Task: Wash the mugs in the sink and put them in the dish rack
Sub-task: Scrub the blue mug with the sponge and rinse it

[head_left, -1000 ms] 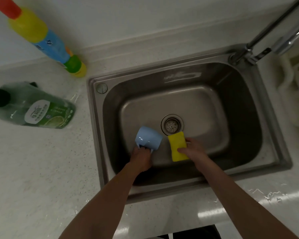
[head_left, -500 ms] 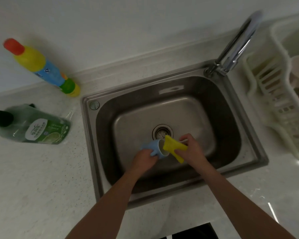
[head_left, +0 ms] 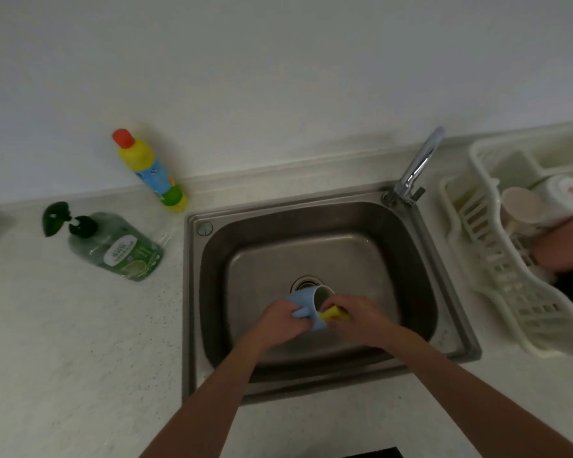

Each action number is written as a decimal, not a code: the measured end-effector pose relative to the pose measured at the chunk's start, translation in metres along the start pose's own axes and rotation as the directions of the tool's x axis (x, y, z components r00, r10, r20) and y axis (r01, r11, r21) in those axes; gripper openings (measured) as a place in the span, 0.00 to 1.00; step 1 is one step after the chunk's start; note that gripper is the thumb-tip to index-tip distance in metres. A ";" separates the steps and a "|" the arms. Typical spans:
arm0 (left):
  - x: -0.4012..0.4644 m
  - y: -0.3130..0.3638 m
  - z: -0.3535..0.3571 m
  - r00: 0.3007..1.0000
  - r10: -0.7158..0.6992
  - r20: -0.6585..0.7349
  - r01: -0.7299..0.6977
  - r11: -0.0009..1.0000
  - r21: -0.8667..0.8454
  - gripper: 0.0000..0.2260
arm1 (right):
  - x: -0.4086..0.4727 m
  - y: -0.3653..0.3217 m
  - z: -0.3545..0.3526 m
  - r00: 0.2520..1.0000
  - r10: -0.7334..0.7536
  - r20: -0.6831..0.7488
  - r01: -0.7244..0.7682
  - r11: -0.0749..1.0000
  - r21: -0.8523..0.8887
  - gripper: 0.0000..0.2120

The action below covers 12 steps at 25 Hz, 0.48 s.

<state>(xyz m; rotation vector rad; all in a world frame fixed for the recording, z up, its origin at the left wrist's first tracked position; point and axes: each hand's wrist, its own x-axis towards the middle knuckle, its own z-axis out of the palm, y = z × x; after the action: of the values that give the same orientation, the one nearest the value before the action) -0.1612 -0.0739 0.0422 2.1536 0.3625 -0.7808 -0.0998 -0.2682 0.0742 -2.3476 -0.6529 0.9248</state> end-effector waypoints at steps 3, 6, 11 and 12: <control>-0.013 0.014 -0.019 0.999 0.032 -0.033 -0.033 0.999 -0.015 0.12 | -0.001 -0.009 -0.016 0.991 -0.045 0.129 0.067 0.984 -0.168 0.24; -0.029 0.034 -0.032 0.997 0.075 -0.029 -0.074 0.996 0.056 0.12 | -0.002 -0.011 -0.026 0.985 -0.066 0.161 0.109 0.955 -0.275 0.26; -0.056 0.056 -0.043 0.996 0.062 -0.066 -0.060 0.997 0.043 0.09 | -0.003 -0.016 -0.045 0.975 -0.183 0.129 0.217 0.913 -0.346 0.21; -0.060 0.059 -0.044 0.995 0.070 -0.073 -0.067 0.997 0.041 0.09 | -0.005 -0.020 -0.049 0.969 -0.213 0.125 0.243 0.912 -0.331 0.21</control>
<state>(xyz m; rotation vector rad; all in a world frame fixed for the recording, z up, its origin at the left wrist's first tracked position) -0.1601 -0.0774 0.1368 2.2236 0.3121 -0.6752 -0.0720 -0.2711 0.1198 -2.4664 -1.1826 0.8646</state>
